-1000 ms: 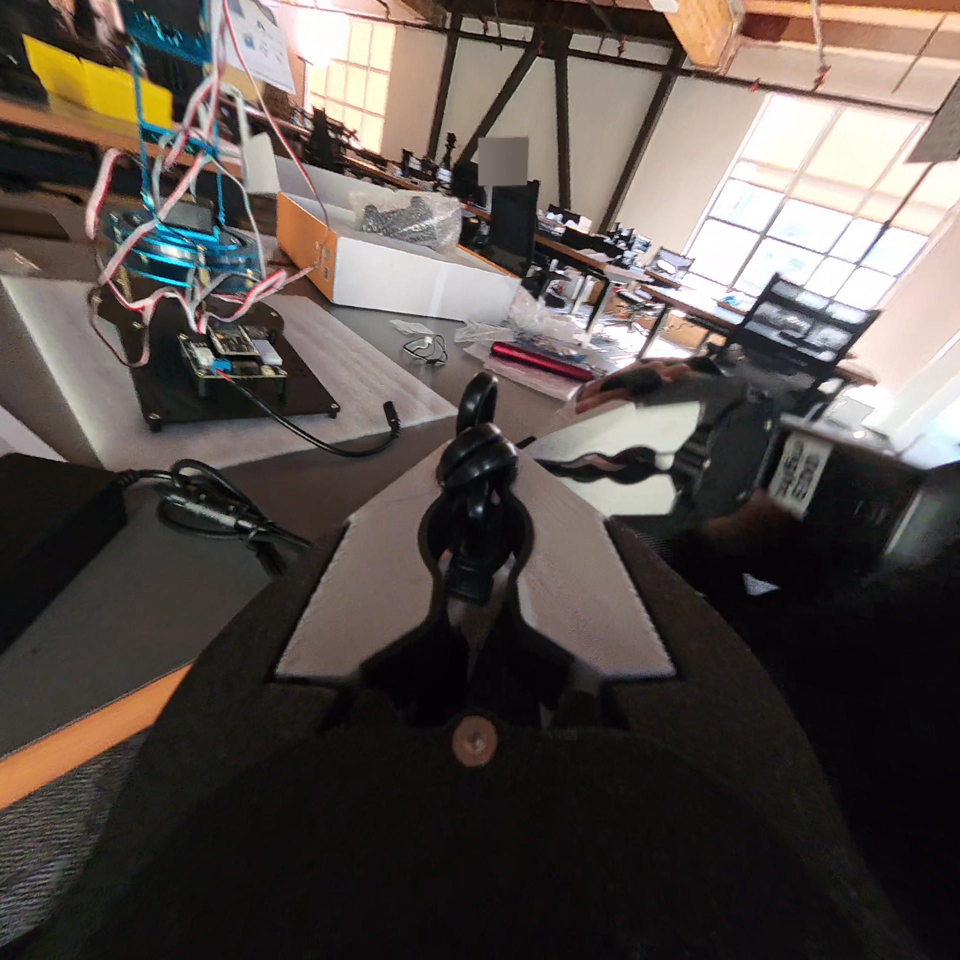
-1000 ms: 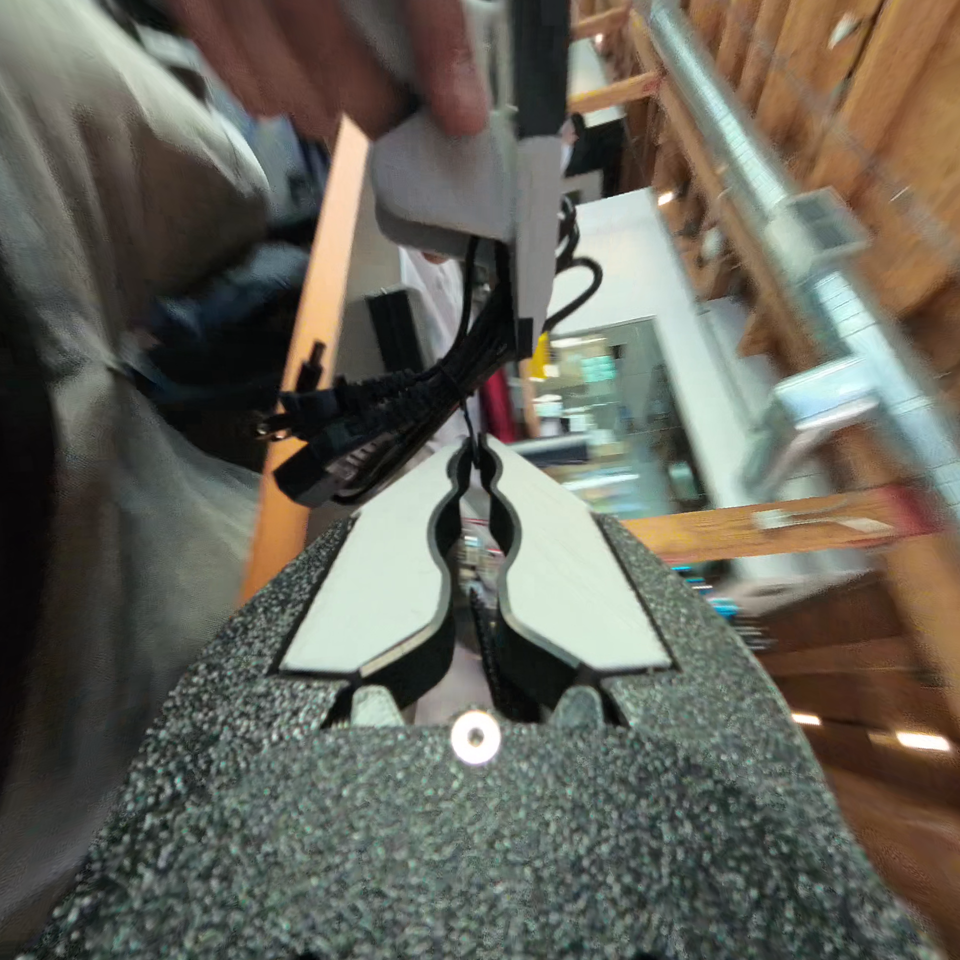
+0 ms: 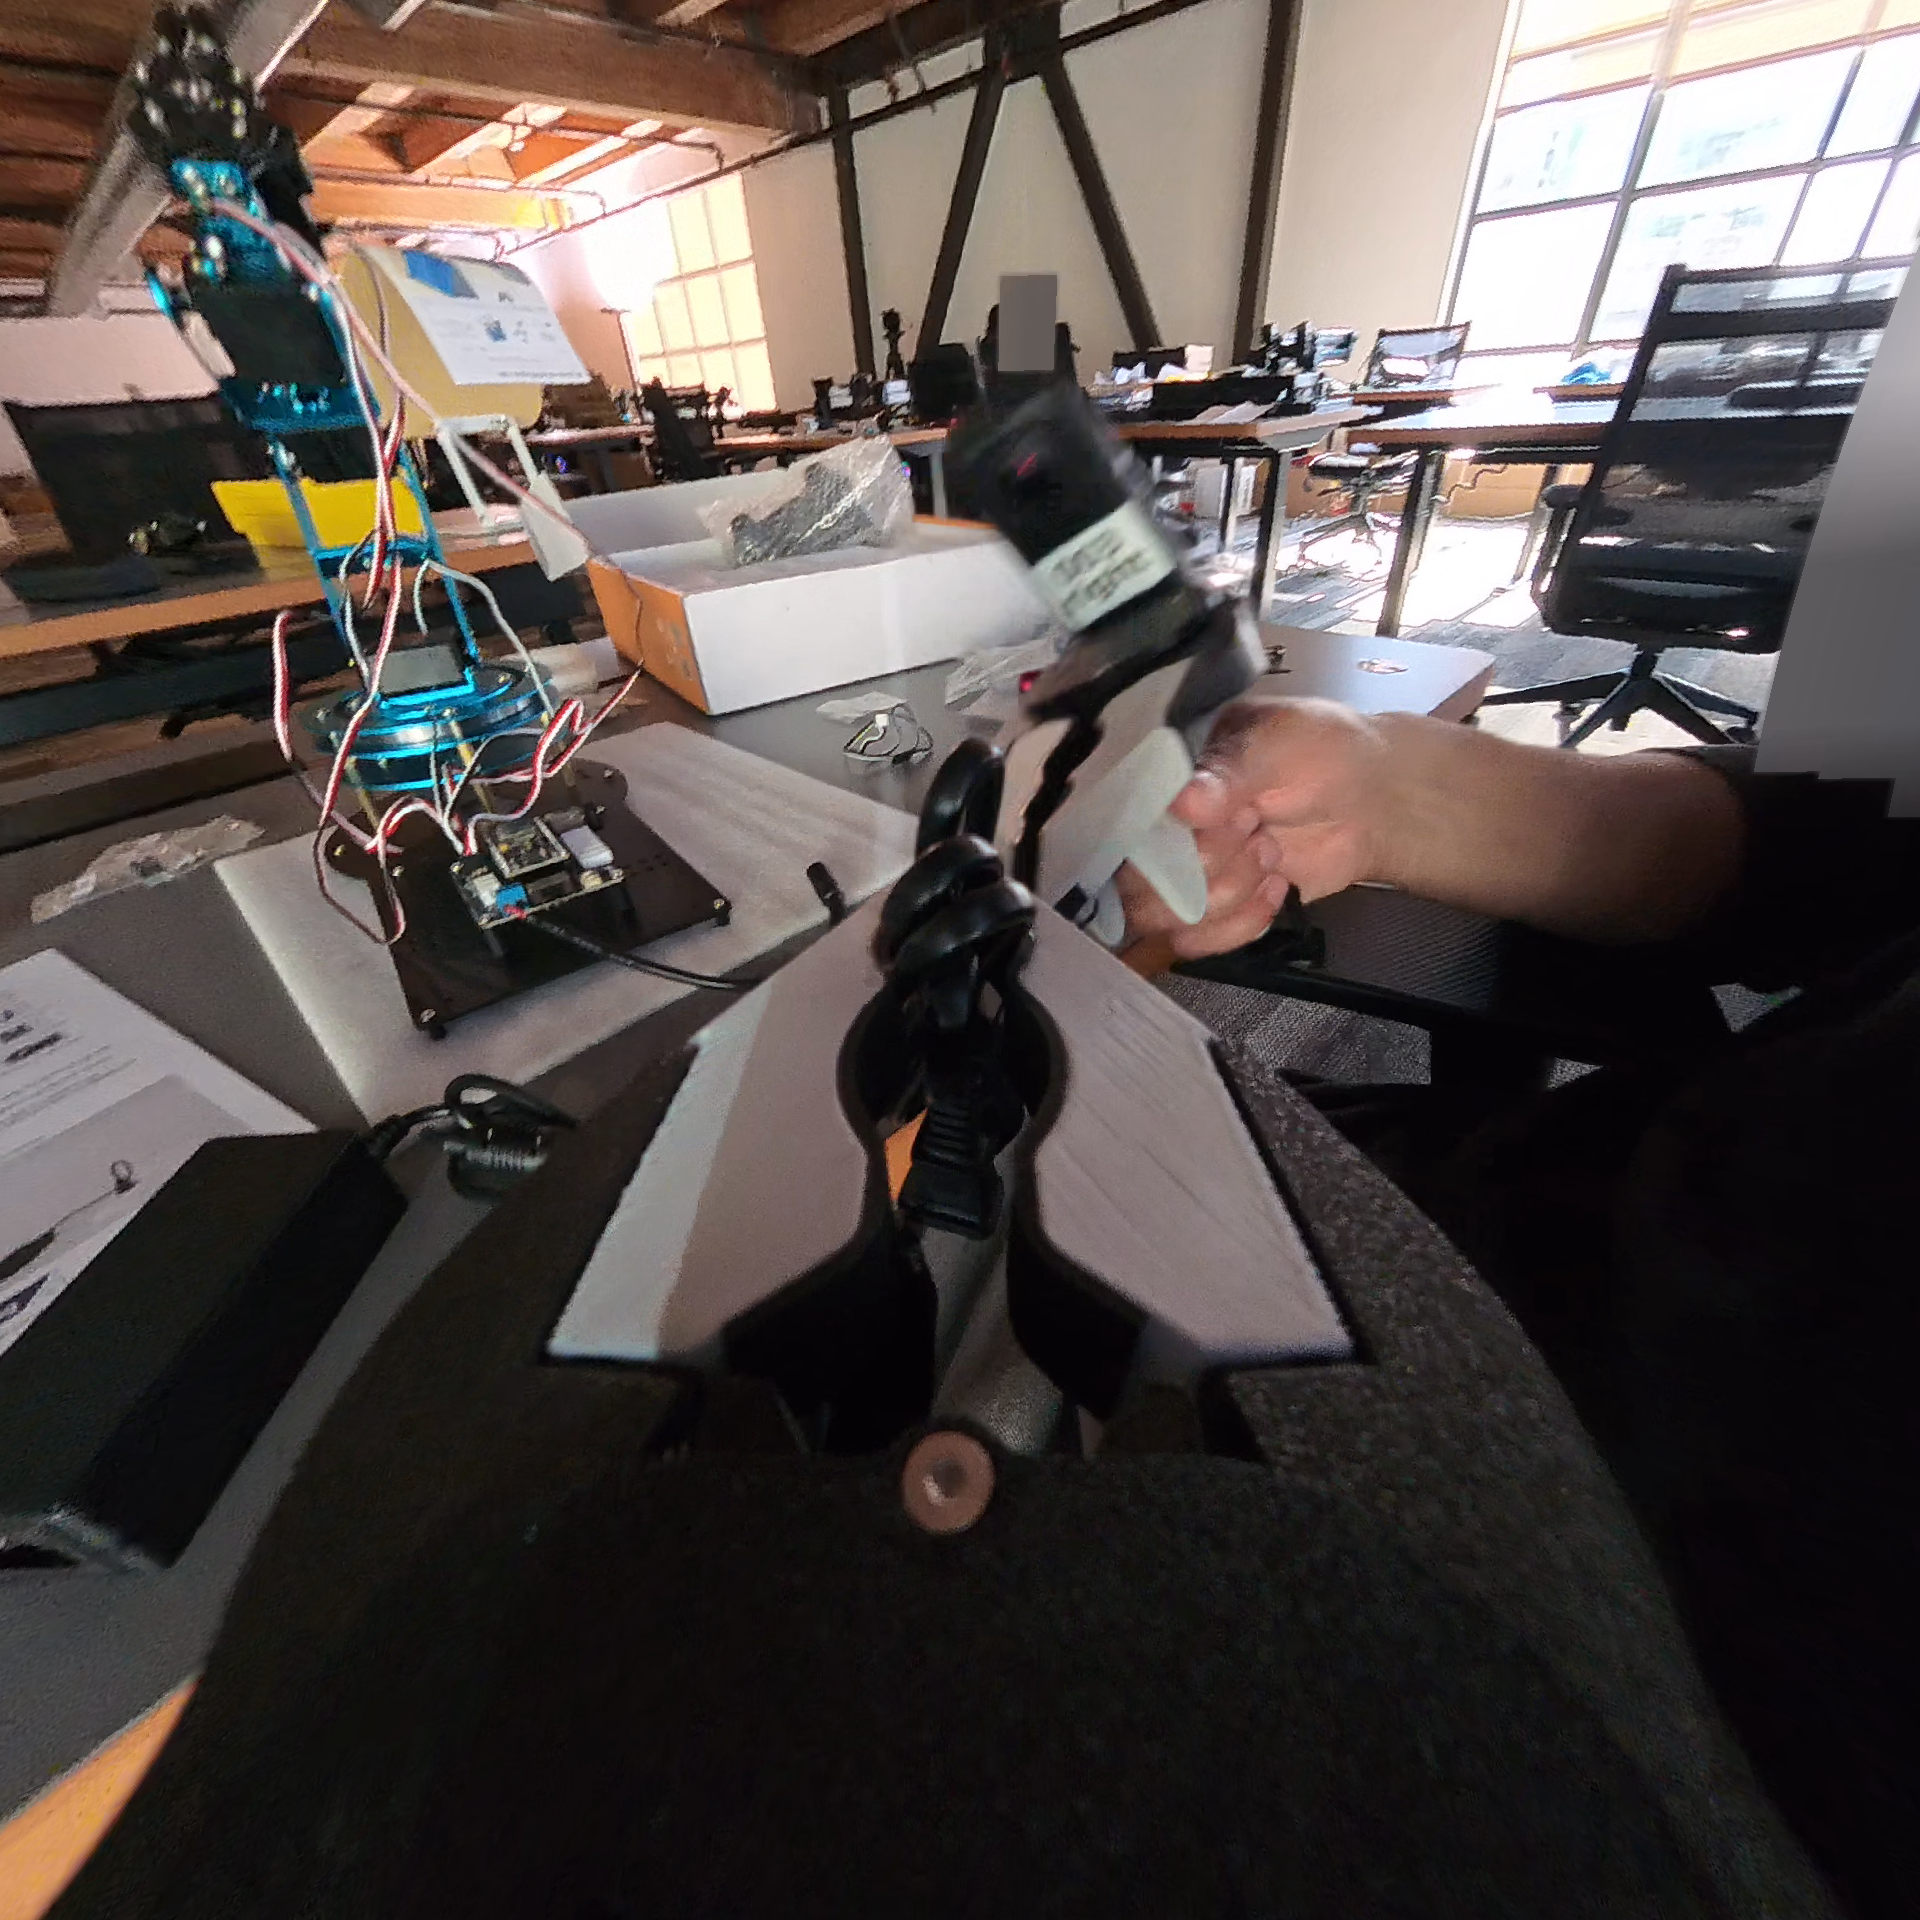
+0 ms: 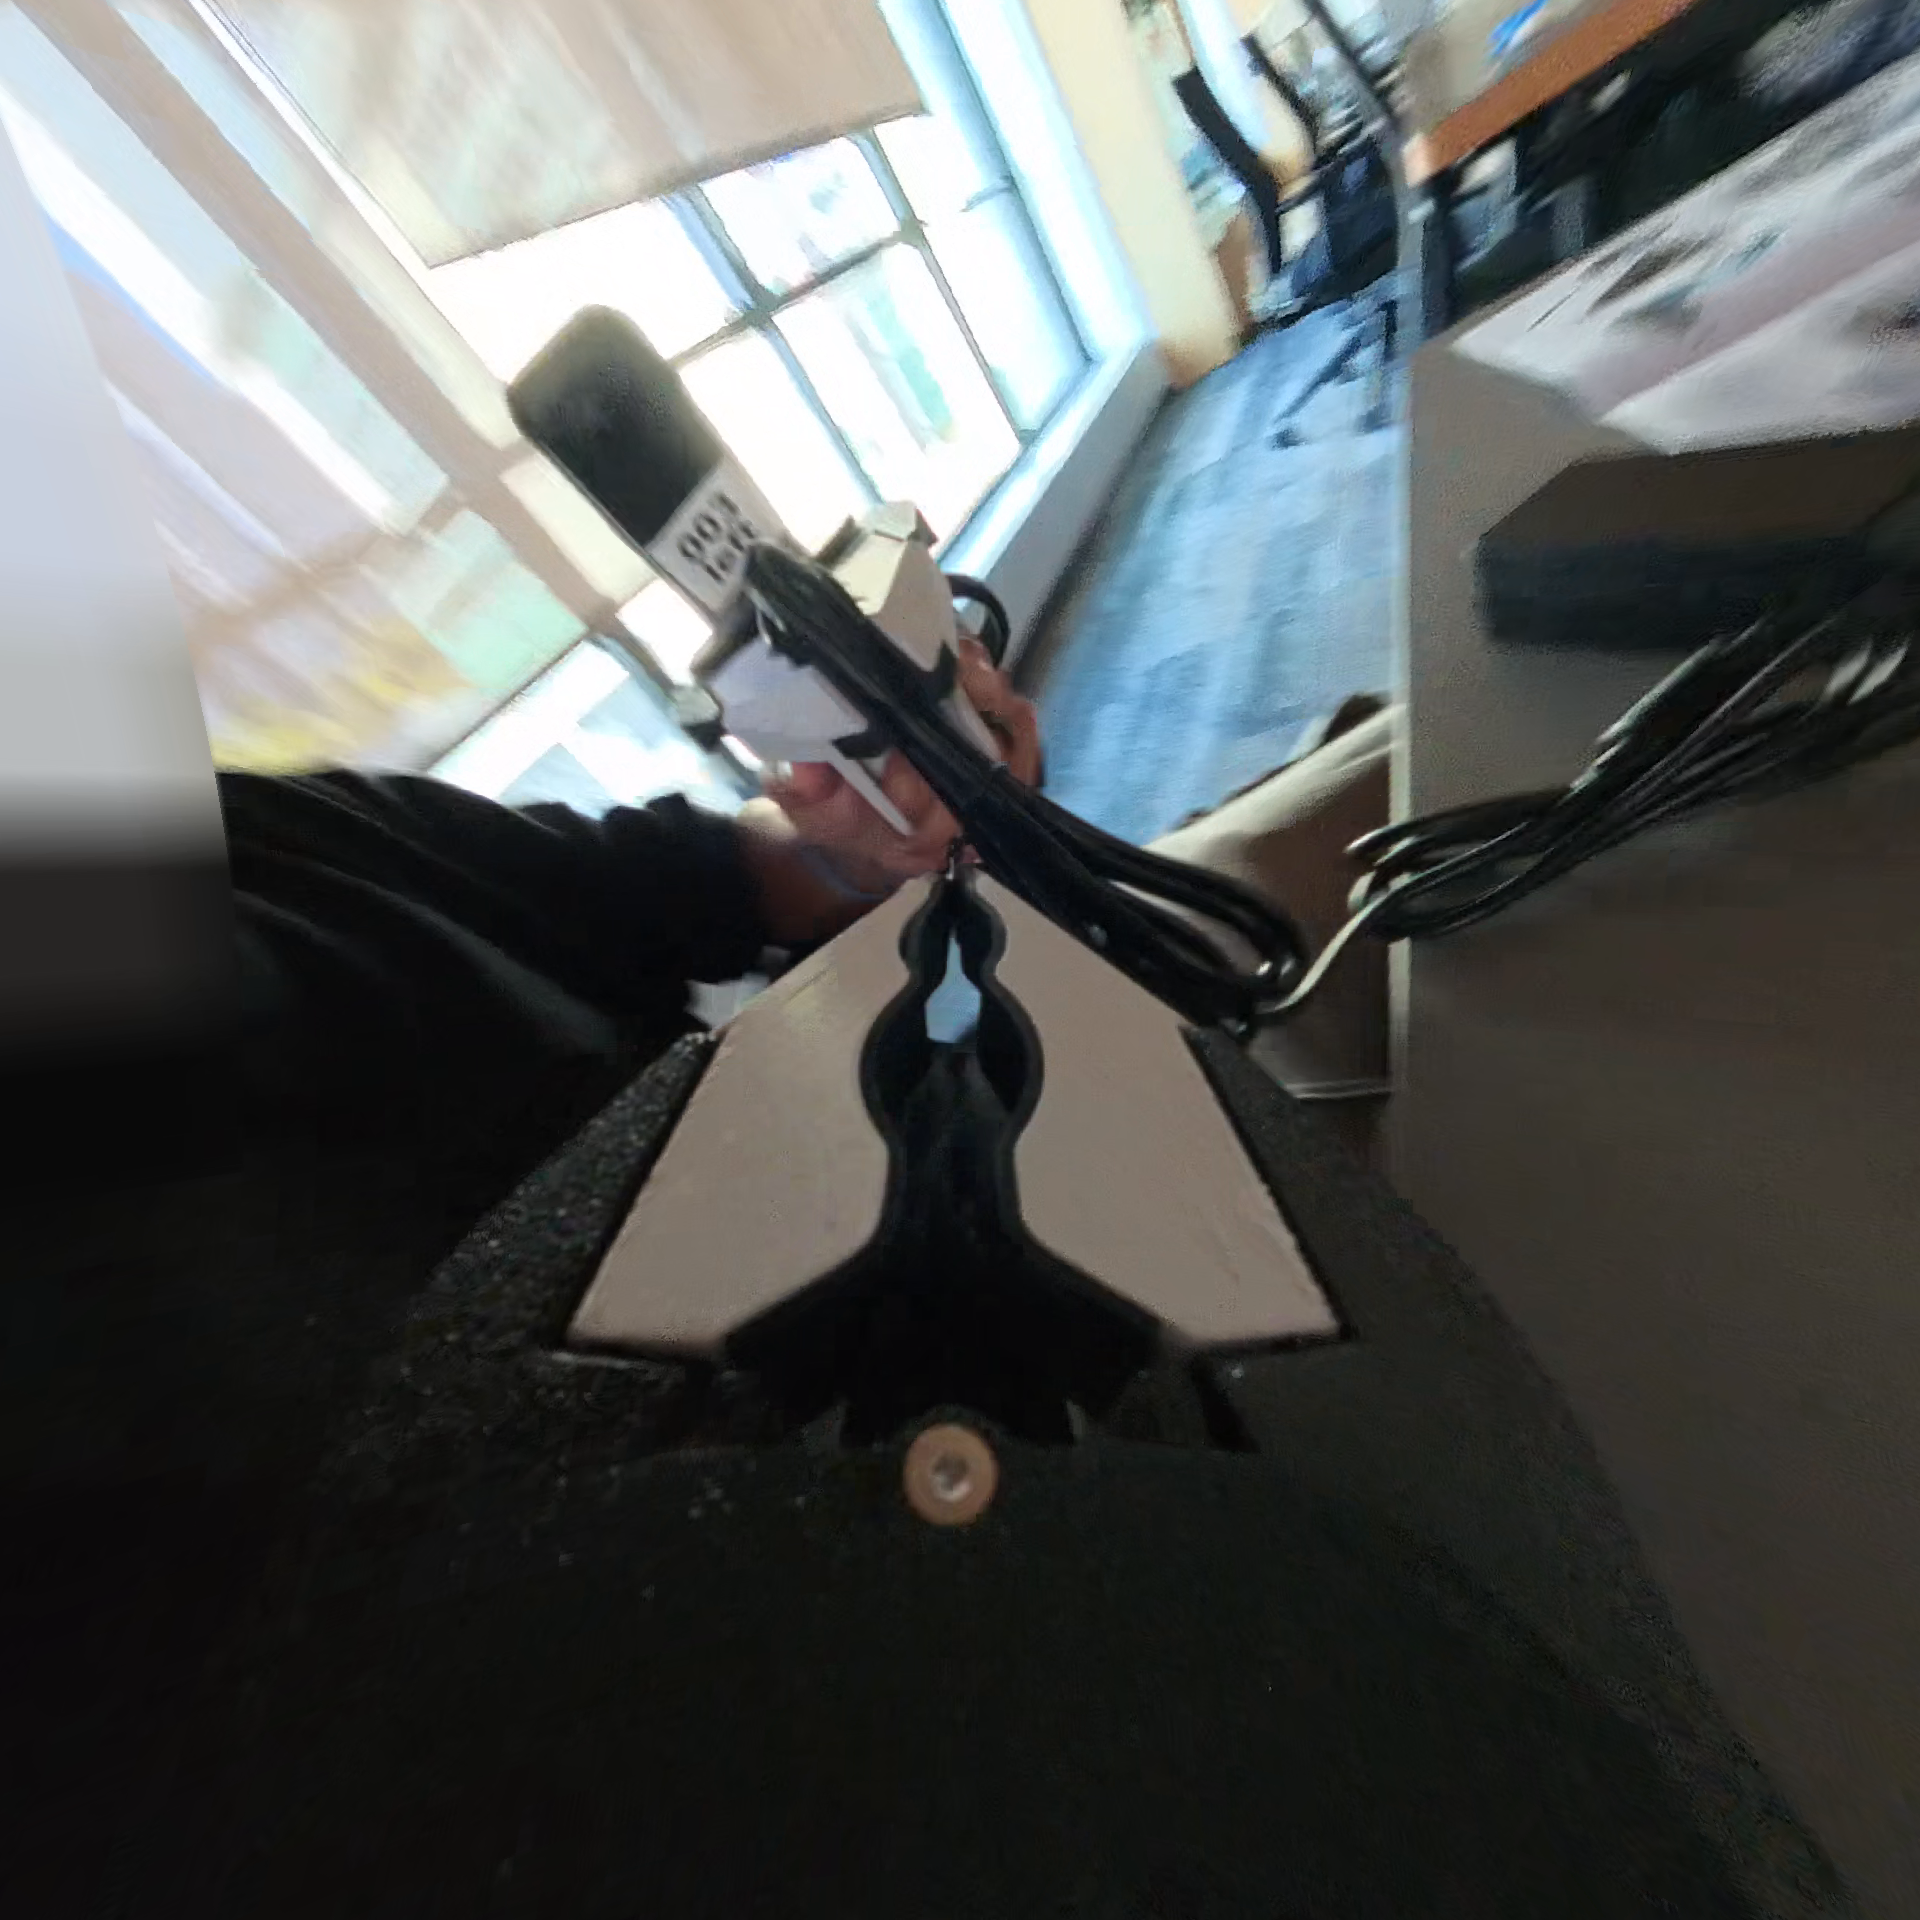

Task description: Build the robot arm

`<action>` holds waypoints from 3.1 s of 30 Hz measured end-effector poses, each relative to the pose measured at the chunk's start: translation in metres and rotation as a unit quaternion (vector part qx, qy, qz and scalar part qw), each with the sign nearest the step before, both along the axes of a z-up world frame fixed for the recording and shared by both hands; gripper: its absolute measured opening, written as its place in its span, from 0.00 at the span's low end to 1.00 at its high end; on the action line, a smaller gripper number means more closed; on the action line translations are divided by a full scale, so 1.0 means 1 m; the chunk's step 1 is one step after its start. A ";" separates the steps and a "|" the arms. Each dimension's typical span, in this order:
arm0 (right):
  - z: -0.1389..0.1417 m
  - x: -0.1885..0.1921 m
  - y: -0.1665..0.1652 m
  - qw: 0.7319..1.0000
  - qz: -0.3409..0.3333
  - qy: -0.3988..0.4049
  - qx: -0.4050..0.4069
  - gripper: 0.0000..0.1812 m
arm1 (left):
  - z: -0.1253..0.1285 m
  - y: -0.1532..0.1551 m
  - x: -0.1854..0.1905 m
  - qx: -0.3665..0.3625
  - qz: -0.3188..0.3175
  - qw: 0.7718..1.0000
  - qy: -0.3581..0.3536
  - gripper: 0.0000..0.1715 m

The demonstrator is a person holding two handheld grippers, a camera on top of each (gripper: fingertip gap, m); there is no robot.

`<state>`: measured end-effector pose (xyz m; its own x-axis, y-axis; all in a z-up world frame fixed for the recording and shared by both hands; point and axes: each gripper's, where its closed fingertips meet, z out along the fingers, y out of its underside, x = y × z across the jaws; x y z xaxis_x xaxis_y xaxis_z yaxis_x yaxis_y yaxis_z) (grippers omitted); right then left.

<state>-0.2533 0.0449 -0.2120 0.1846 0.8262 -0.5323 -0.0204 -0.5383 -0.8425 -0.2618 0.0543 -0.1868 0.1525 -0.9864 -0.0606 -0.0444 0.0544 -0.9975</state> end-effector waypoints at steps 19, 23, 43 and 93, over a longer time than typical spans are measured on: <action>-0.039 0.031 0.022 0.710 -0.123 -0.501 0.479 0.00 | 0.022 0.070 -0.045 -0.211 0.046 0.970 -0.114 0.05; 0.015 0.106 0.024 0.726 -0.254 -0.458 0.446 0.00 | 0.035 0.073 -0.062 -0.183 0.050 0.973 -0.127 0.05; -0.031 0.517 0.039 0.697 -0.544 -0.456 -0.101 0.25 | 0.019 0.069 0.011 -0.249 -0.051 0.967 -0.032 0.05; 0.120 -0.005 -0.003 0.907 -0.220 -0.245 0.261 0.02 | 0.044 -0.005 -0.052 -0.197 -0.058 0.979 -0.009 0.01</action>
<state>-0.2582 0.0420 -0.0917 0.6667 0.7310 0.1458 0.3091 -0.0932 -0.9464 -0.3141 0.0488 -0.1427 0.0352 -0.9432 0.3302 -0.0427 -0.3316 -0.9425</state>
